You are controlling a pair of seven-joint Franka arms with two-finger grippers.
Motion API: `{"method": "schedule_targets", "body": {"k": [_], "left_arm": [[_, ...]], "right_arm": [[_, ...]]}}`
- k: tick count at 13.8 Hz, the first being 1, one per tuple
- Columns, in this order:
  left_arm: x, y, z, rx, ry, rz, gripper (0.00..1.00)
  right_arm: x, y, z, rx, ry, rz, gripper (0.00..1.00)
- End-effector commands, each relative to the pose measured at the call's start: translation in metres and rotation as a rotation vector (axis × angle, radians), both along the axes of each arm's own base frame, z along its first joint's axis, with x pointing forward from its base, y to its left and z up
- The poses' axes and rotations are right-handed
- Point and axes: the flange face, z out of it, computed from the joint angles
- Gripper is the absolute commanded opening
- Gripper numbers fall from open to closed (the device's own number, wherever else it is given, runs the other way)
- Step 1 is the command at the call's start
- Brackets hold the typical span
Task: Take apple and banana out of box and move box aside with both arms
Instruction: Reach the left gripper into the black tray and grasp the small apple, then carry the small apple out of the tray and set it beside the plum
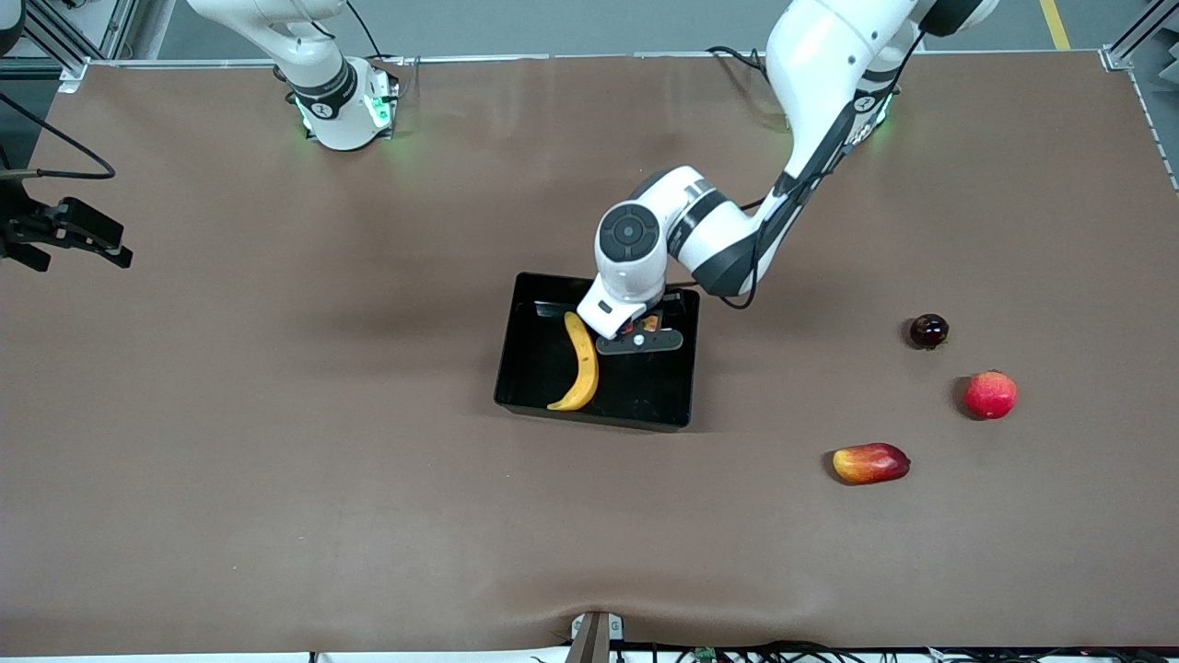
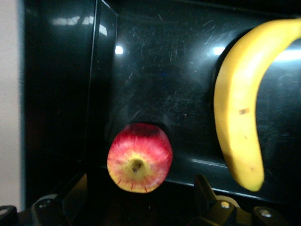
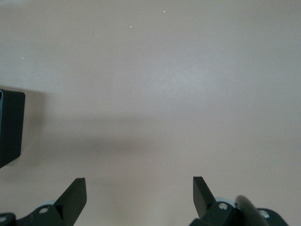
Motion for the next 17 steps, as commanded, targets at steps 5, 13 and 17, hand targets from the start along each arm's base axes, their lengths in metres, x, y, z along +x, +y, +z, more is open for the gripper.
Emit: {"method": "schedule_targets", "body": {"k": [5,13,17], "left_arm": [[-0.001,-0.002,-0.029,0.022,0.005,-0.007,0.56],[0.036,0.022,0.094,-0.041,-0.127,0.058,0.00],[0.075,0.100,0.163,-0.034,-0.154,0.068,0.00]], "right_arm": [[0.005,-0.001,0.001,-0.021,0.004,0.009,1.00],[0.008,0.003,-0.006,-0.021,0.018,0.013,1.00],[0.011,0.013,-0.010,-0.020,0.024,0.024,1.00]]}}
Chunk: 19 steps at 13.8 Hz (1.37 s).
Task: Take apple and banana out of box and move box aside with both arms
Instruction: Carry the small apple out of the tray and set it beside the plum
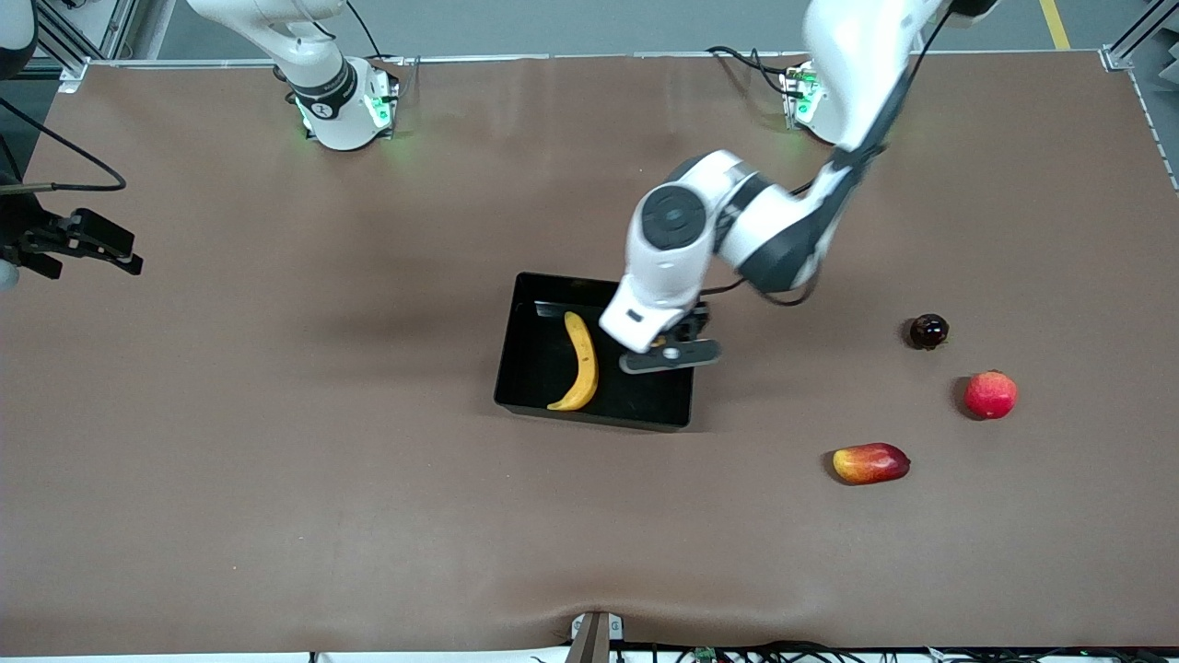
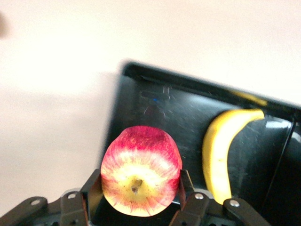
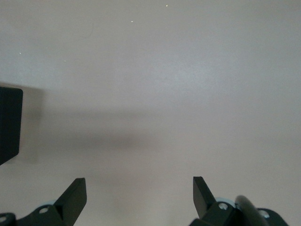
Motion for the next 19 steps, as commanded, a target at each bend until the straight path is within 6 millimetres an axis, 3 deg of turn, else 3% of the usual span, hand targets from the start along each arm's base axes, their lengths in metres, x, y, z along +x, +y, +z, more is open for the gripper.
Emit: {"method": "schedule_targets", "body": {"k": [1,3,5,7,9,11,16,19], "left_arm": [[0.025,0.070,0.035,0.029,-0.003,-0.029,0.00],[0.043,0.123,0.039,0.058,0.039,-0.087,0.00],[0.057,0.183,0.023,0.091,0.119,-0.121,0.00],[0.062,0.242,-0.006,0.107,0.178,-0.117,0.00],[0.059,0.274,-0.038,0.115,0.207,-0.106,0.00],[0.057,0.320,-0.068,0.136,0.200,-0.131,0.00],[0.042,0.353,-0.143,0.086,0.200,-0.152,0.00],[0.040,0.353,-0.163,0.077,0.231,-0.155,0.00]], "right_arm": [[0.004,0.010,0.004,-0.019,0.000,0.017,1.00],[0.004,0.010,0.003,-0.019,0.003,0.016,1.00],[0.003,0.012,0.001,-0.018,0.008,0.021,1.00],[0.003,0.015,-0.001,-0.018,0.015,0.027,1.00],[0.005,0.017,-0.003,-0.019,0.017,0.030,1.00],[0.005,0.017,-0.003,-0.020,0.017,0.030,1.00],[0.007,0.017,-0.006,-0.021,0.022,0.030,1.00],[0.007,0.014,-0.007,-0.021,0.023,0.025,1.00]]}}
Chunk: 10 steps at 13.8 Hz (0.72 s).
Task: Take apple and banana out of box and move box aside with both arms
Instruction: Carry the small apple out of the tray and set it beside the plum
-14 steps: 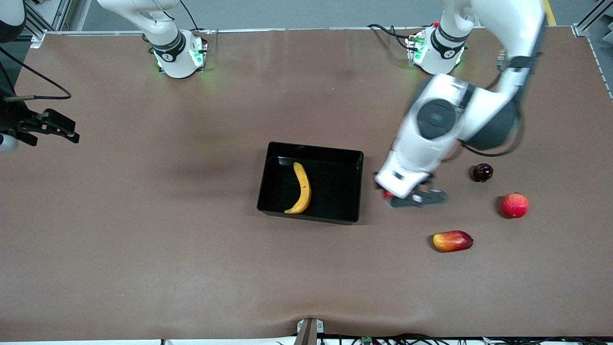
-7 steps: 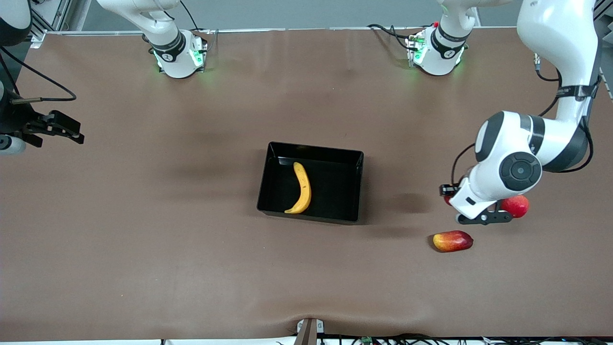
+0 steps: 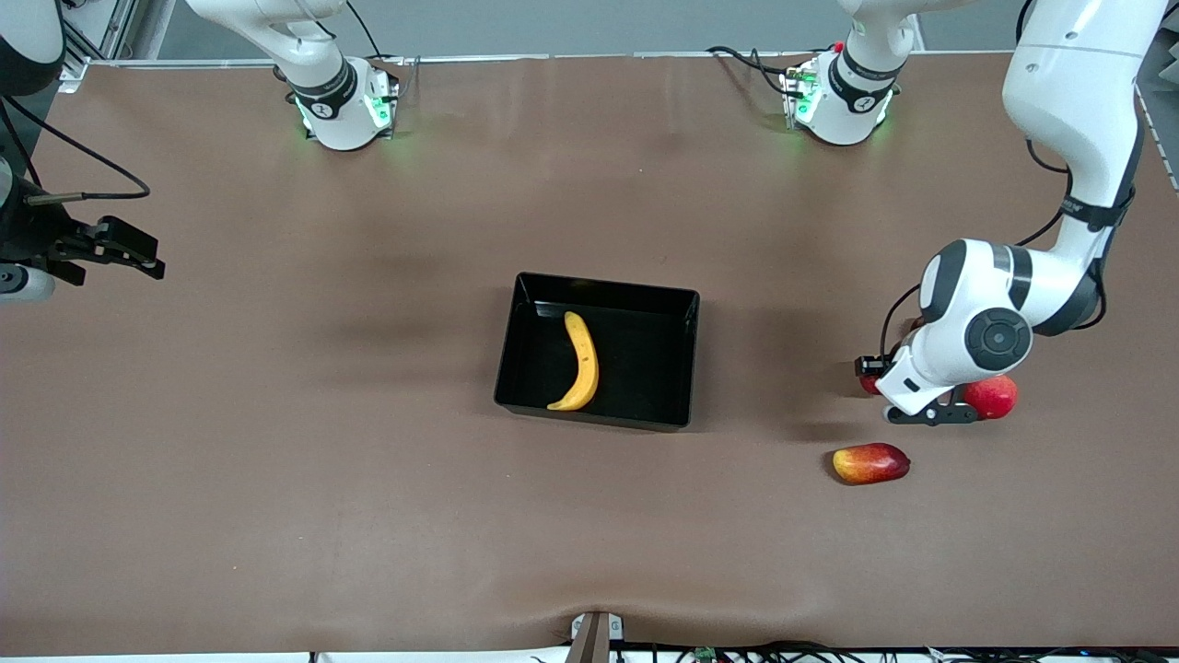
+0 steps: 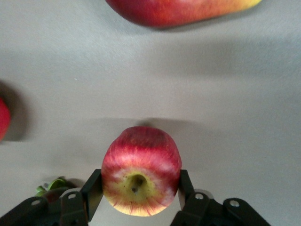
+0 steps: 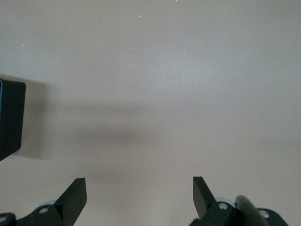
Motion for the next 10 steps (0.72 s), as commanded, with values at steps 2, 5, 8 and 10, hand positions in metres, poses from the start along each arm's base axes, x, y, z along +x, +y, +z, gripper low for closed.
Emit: {"method": "schedule_targets", "body": {"k": [2,5,8,10], "left_arm": [[0.001,0.003,-0.003,0.001,-0.005,-0.018,0.33],[0.004,0.001,0.012,0.008,-0.022,-0.022,1.00],[0.012,0.000,0.059,0.018,-0.098,-0.024,1.00],[0.014,-0.010,0.102,0.033,-0.129,-0.035,1.00]], "right_arm": [[0.002,-0.003,0.004,-0.020,0.000,-0.005,1.00],[0.002,-0.003,0.005,-0.020,-0.003,-0.005,1.00],[0.003,-0.002,0.004,-0.020,-0.004,-0.002,1.00],[0.003,-0.002,0.004,-0.021,-0.006,-0.003,1.00]]}}
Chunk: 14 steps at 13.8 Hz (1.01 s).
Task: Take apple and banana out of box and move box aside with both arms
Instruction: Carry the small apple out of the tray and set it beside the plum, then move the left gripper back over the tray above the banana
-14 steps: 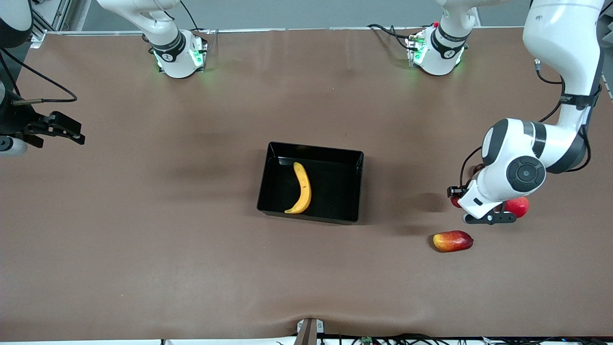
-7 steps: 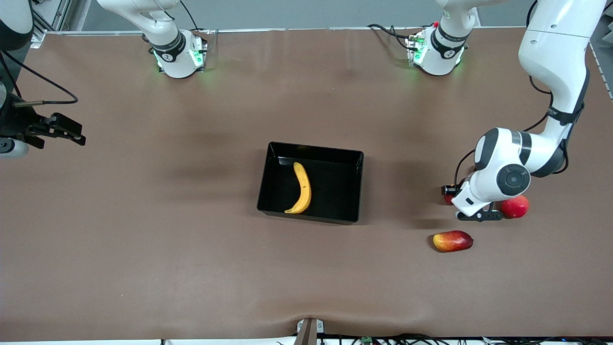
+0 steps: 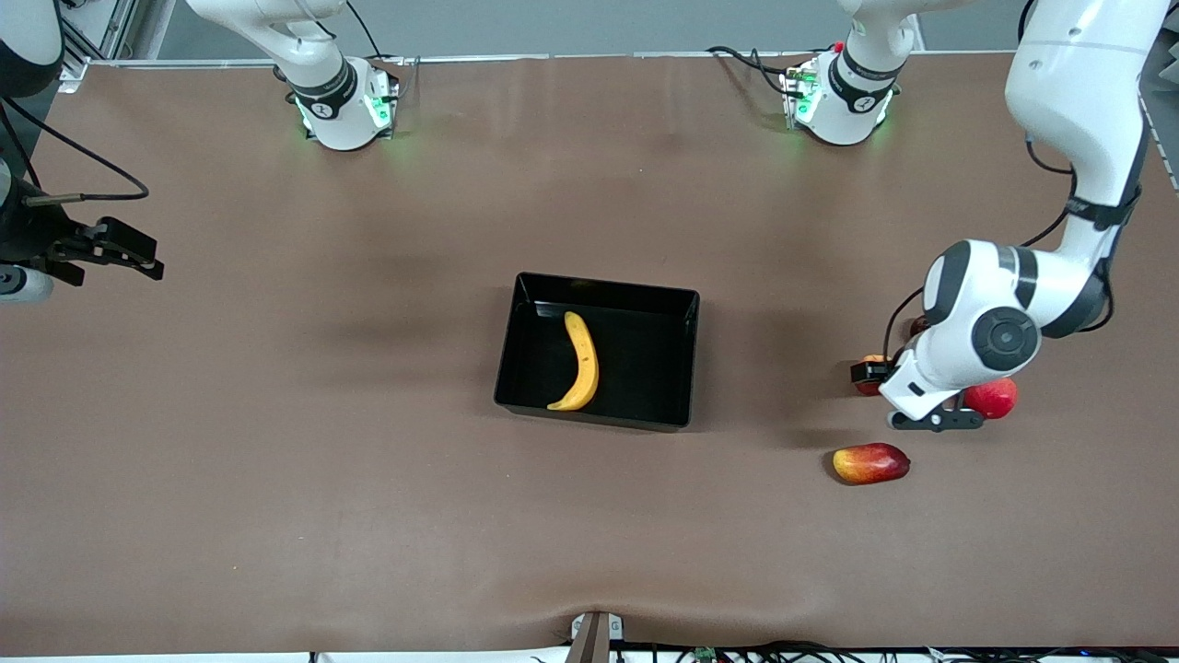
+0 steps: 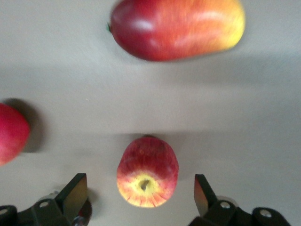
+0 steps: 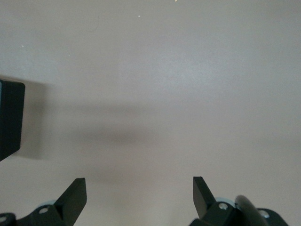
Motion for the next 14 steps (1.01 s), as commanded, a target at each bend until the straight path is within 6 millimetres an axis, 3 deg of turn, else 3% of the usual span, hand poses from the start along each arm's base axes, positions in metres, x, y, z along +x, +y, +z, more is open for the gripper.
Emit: {"method": "schedule_targets", "body": {"k": [1,3,6,9,14], "left_arm": [[-0.002,-0.022,0.070,0.034,-0.017,-0.045,1.00],[-0.002,-0.062,0.113,0.028,0.012,-0.073,1.00],[-0.022,-0.132,0.151,0.003,0.023,-0.137,1.00],[-0.049,-0.212,0.152,-0.043,0.010,-0.146,1.00],[-0.093,-0.354,0.114,-0.134,-0.020,-0.163,1.00]], "right_arm": [[0.004,-0.001,0.004,-0.020,-0.005,-0.001,1.00],[0.005,-0.001,0.002,-0.019,-0.002,-0.001,1.00],[0.005,-0.001,0.002,-0.021,-0.002,-0.001,1.00],[0.005,-0.003,0.002,-0.021,-0.002,-0.002,1.00],[0.007,0.002,0.006,-0.022,-0.017,0.004,1.00]]}}
